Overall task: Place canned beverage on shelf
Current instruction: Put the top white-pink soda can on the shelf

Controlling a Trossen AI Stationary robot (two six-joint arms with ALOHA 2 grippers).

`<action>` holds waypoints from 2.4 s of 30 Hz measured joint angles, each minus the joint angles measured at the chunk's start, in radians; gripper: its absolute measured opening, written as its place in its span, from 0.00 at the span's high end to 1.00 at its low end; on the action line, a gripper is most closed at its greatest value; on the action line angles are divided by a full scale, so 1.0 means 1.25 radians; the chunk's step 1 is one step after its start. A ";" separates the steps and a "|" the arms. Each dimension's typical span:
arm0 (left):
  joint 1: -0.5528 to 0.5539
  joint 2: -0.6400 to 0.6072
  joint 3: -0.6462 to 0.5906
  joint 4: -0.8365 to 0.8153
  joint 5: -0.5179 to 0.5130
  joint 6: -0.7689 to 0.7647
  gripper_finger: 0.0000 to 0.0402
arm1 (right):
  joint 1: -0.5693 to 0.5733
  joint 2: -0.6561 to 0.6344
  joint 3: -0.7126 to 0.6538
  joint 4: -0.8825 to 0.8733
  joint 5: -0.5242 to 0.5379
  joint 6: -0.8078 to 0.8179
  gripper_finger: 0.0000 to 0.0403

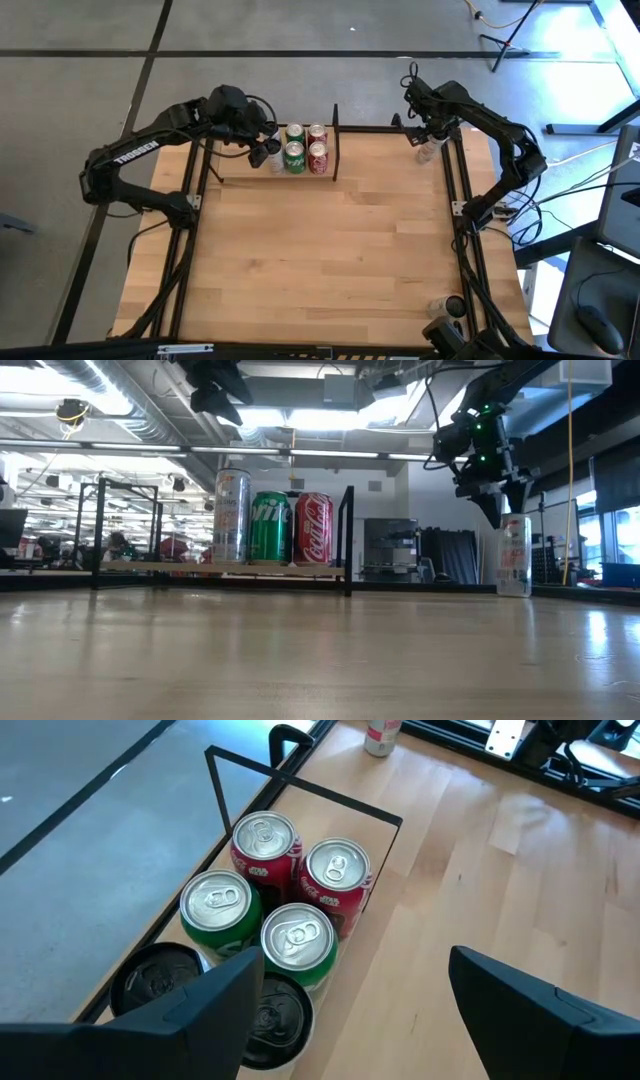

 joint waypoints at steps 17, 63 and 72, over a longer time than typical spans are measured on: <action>0.000 0.000 0.000 0.000 0.000 -0.002 0.24 | -0.036 -0.034 0.044 -0.032 -0.028 -0.008 0.26; -0.182 0.001 0.000 0.039 -0.026 -0.097 0.24 | 0.438 -0.163 0.020 0.182 -0.436 -0.003 0.45; -0.372 0.001 0.000 0.030 -0.148 -0.358 0.24 | 0.623 -0.091 0.020 0.307 -0.389 0.058 0.45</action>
